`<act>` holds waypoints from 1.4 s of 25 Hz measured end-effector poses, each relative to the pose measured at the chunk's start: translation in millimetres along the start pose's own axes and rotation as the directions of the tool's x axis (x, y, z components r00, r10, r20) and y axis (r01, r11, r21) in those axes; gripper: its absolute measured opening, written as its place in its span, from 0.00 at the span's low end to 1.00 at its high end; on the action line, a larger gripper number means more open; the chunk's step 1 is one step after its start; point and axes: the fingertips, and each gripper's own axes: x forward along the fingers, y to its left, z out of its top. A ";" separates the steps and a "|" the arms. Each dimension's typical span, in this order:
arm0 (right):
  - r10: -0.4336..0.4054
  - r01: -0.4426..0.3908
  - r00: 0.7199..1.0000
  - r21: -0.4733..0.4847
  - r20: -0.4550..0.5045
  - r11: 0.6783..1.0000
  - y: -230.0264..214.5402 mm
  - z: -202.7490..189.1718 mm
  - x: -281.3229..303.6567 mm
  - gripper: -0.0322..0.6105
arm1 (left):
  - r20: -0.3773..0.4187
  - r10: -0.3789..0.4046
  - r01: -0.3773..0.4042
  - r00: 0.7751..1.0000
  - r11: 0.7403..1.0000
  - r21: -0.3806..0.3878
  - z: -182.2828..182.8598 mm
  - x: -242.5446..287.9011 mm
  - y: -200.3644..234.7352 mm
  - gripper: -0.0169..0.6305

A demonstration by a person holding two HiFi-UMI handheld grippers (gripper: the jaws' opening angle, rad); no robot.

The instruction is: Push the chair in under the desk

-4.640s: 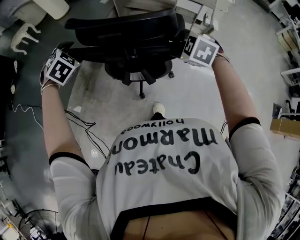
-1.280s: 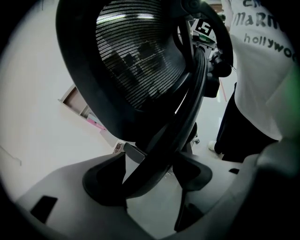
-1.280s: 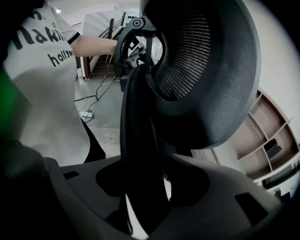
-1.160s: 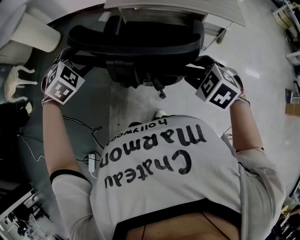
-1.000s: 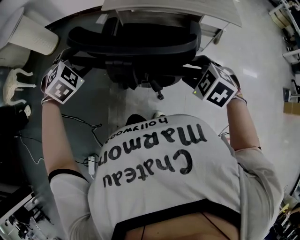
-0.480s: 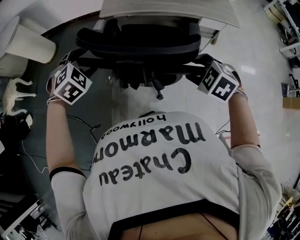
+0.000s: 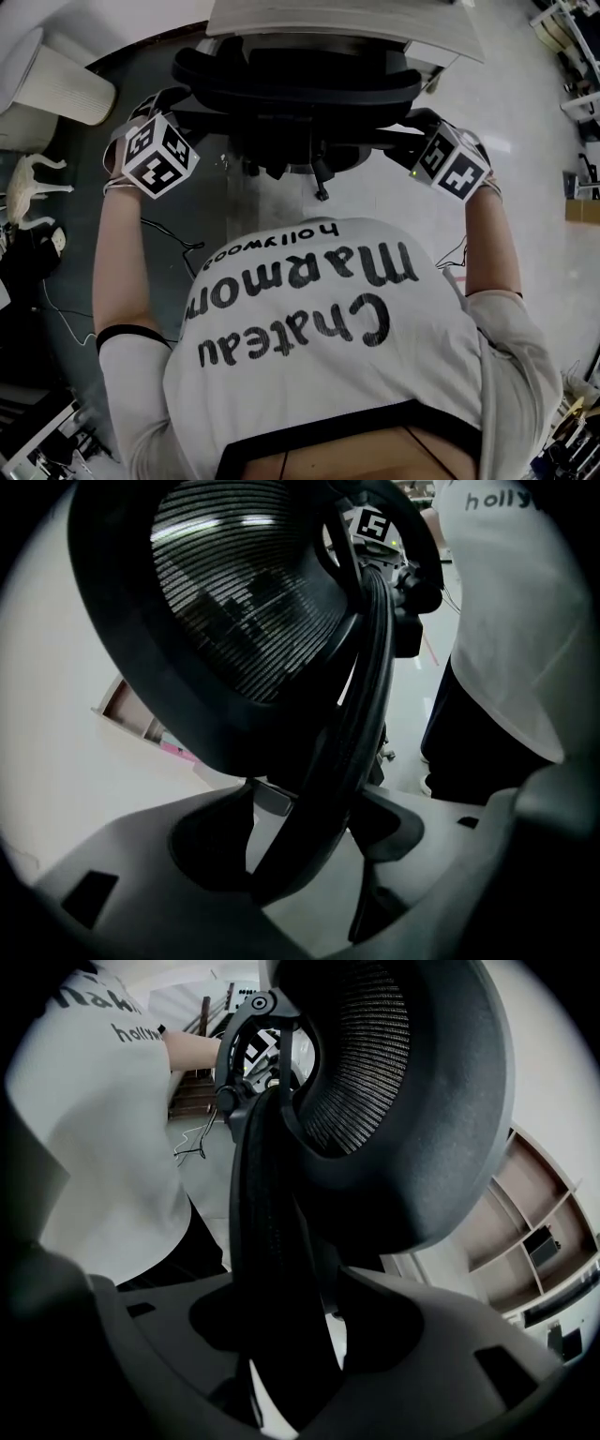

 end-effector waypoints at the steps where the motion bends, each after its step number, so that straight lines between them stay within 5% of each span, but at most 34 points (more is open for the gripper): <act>1: 0.001 -0.001 1.000 -0.005 0.001 1.000 -1.9 -1.4 -0.4 0.42 | -0.016 0.005 -0.004 1.000 1.000 0.024 2.1 4.8 -0.7 0.50; 5: 0.003 -0.003 1.000 -0.023 0.005 1.000 -13.2 -6.3 -0.1 0.42 | -0.095 0.067 -0.056 0.993 0.991 0.121 5.3 23.9 0.2 0.42; 21: 0.004 -0.002 1.000 -0.050 0.026 0.999 -33.7 -25.2 -6.0 0.44 | -0.029 0.023 -0.021 0.999 0.996 0.084 30.0 28.8 -10.8 0.43; 35: -0.155 0.153 0.988 0.086 0.014 0.984 -45.3 -33.2 -7.4 0.57 | 0.091 0.080 -0.085 0.993 0.995 0.044 11.6 16.9 -2.2 0.43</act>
